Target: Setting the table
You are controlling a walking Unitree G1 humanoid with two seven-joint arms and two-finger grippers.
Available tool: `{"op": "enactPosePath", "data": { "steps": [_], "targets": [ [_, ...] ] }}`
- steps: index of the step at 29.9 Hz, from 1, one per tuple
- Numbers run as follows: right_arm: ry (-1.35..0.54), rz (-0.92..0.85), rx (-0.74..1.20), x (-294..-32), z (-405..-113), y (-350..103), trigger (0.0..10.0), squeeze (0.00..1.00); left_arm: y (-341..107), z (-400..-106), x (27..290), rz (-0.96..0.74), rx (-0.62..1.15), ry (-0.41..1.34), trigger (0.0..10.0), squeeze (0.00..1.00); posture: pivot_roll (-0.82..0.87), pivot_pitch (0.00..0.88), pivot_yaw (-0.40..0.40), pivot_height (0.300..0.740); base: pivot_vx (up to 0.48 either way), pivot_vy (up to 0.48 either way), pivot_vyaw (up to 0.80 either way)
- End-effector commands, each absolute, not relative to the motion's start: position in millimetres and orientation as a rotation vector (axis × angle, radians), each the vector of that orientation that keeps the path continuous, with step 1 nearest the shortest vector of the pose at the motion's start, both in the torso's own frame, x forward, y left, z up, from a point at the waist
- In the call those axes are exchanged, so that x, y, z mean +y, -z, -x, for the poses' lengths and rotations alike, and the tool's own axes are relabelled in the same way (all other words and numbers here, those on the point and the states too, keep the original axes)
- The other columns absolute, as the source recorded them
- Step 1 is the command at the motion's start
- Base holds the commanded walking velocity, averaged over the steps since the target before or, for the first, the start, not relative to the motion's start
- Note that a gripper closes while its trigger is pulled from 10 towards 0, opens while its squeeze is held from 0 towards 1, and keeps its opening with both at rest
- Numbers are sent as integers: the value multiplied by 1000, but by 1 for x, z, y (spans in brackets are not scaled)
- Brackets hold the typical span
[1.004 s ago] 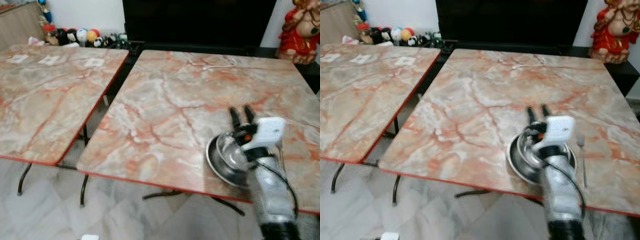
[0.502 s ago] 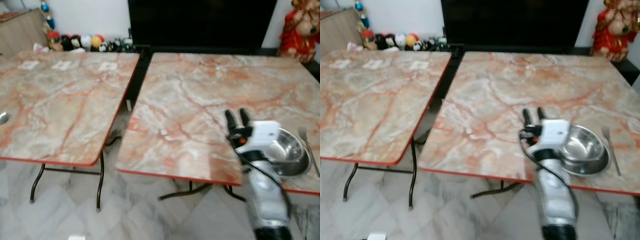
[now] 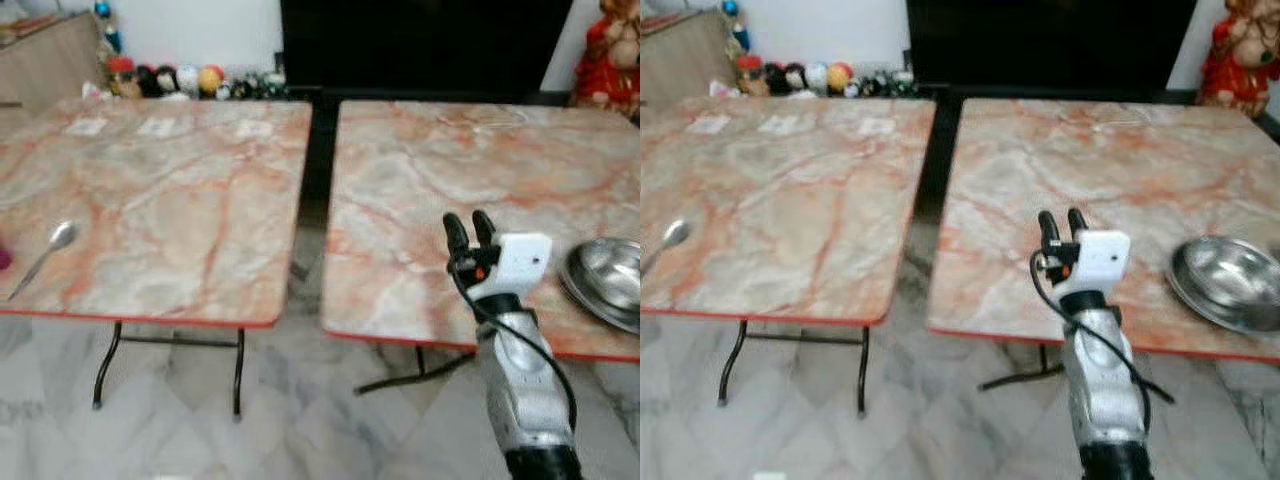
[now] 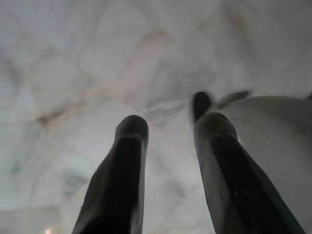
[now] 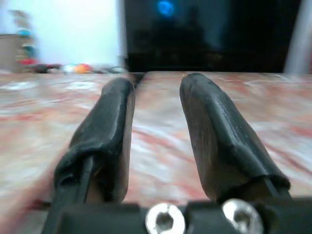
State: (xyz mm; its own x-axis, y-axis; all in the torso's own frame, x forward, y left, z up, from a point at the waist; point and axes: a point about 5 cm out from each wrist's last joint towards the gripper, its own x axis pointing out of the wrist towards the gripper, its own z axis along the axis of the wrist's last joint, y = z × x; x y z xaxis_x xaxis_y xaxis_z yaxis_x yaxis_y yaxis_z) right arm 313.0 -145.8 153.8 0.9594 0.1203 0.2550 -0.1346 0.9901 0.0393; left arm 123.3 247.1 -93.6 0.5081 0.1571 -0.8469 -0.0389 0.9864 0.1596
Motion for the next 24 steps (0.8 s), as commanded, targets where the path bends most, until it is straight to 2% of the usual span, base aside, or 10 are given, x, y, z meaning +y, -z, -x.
{"op": "enactPosePath", "data": {
  "steps": [1,8,24],
  "targets": [
    [-77,-50,-253,-156,-314,-154,10000,0,94,-128,240,-110,1030,-121,10000,0,-110,0,16,740,0,480,0],
    [-46,-70,-251,-156,-315,-154,10000,0,93,-136,235,-106,1016,-121,10000,0,-106,0,20,740,0,480,0],
    [-19,-80,-234,-153,-319,-152,10000,0,90,-138,245,-100,1012,-145,10000,0,-96,0,17,740,0,480,0]
  ]
}}
